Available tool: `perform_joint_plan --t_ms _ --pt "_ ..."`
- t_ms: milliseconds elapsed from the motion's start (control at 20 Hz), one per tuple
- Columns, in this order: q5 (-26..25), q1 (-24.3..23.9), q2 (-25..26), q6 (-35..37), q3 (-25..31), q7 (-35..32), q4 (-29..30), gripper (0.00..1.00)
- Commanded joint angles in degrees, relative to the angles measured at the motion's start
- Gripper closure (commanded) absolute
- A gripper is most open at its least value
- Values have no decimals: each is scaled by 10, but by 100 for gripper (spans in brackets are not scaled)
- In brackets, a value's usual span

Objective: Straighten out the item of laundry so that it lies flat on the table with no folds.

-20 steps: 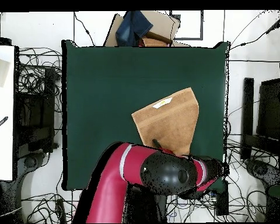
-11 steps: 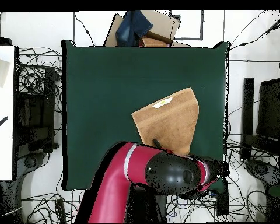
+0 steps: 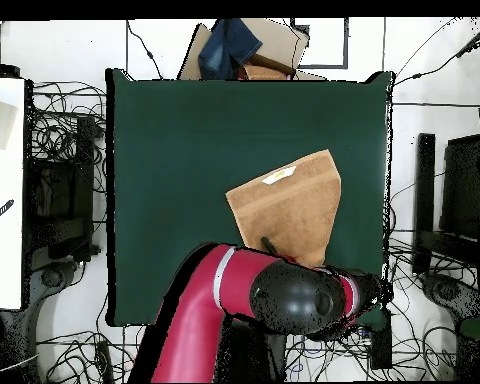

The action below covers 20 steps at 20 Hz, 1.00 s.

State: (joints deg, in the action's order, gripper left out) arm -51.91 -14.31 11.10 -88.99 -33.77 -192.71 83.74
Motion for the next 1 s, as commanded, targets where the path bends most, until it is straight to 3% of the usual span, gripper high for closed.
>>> perform_joint_plan --t_ms 50,1000 --pt "144 34 54 211 209 -68 -153 100" --pt "170 41 42 218 222 -59 -133 100"
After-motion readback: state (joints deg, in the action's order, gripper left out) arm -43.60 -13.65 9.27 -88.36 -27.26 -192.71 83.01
